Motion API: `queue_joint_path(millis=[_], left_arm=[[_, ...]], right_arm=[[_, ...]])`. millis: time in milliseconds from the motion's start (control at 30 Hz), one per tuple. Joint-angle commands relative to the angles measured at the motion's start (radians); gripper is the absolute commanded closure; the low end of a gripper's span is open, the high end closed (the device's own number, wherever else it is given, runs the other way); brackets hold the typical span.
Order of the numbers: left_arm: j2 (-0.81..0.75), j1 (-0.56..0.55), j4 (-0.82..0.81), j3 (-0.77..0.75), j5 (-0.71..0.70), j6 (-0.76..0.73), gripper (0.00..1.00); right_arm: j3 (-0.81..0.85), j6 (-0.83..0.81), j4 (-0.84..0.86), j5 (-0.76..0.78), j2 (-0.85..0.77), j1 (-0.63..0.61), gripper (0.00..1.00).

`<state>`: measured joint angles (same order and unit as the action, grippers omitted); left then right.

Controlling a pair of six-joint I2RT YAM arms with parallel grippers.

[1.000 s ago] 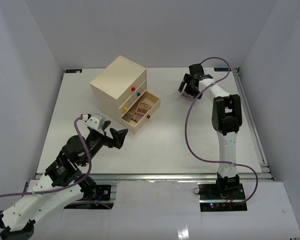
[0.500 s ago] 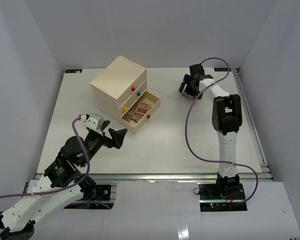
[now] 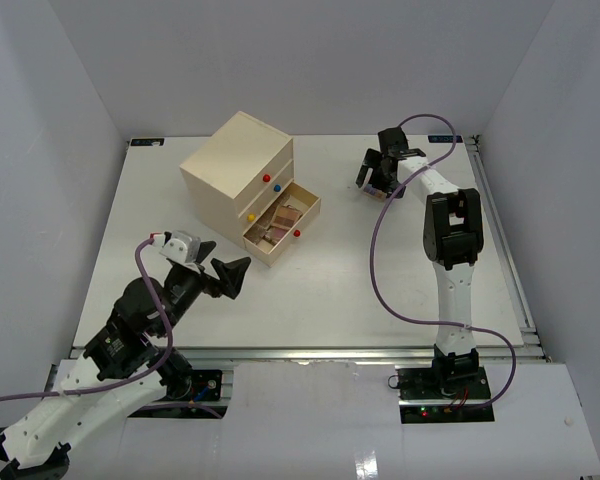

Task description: Organize the makeup

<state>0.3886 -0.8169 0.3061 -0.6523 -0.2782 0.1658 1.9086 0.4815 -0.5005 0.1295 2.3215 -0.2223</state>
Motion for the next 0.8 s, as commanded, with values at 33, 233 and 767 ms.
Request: queue_joint_path(millis=[33,233,767], left_arm=[[-0.011,0.004,-0.010,0.007,-0.010,0.004,0.02],[-0.005,0.004,-0.013,0.008,-0.010,0.003,0.02],[0.021,0.004,-0.015,0.007,0.017,0.001,0.02]], right_arm=[[0.010,-0.050,-0.017,-0.026,0.031,0.021,0.19],[0.020,-0.060,-0.024,-0.050,0.044,0.026,0.27],[-0.014,-0.148,-0.080,-0.101,0.034,0.099,0.30]])
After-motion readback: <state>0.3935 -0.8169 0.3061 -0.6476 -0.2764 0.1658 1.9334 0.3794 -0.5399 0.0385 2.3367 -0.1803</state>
